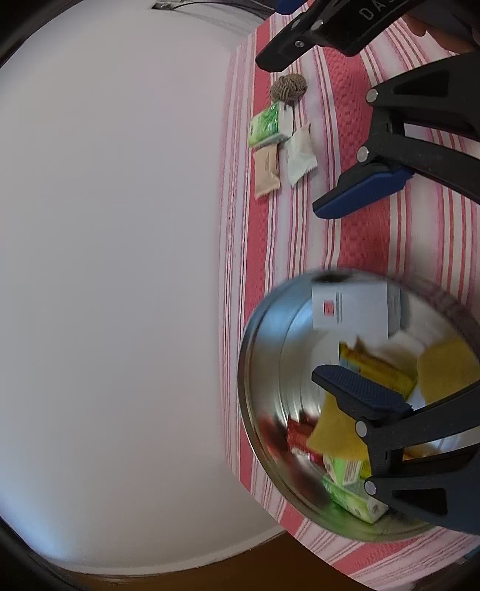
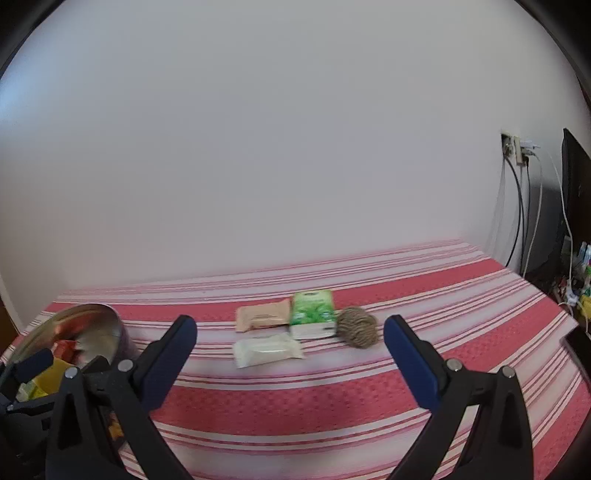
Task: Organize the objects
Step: 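Move both tools back toward the white packet and twine ball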
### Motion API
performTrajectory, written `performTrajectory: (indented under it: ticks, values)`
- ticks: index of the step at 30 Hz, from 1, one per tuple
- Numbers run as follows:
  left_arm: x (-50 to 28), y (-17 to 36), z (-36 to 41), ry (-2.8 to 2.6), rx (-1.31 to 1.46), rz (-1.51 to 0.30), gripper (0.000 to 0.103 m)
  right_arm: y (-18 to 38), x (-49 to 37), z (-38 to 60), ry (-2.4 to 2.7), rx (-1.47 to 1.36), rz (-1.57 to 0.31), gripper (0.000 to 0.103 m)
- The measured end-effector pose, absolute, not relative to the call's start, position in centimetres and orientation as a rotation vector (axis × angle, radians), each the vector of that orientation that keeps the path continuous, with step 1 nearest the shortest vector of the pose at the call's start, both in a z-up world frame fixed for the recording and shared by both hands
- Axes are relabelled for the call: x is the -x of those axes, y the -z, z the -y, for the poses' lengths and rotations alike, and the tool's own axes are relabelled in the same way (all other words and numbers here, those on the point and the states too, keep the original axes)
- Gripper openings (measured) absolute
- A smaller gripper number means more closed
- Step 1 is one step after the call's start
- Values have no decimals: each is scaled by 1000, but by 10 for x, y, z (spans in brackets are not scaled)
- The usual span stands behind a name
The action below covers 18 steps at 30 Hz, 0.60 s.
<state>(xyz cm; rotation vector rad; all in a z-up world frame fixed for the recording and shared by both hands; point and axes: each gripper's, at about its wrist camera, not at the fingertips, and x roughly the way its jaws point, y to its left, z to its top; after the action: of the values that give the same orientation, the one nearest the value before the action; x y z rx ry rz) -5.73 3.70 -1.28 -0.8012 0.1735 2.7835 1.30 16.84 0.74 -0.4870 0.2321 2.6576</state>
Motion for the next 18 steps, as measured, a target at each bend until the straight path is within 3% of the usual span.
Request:
performTrajectory:
  ticks: [18]
  values:
    - [56,25,-106,-2663,816,-247,83,3,-22,-235,-2563,526,-224,103]
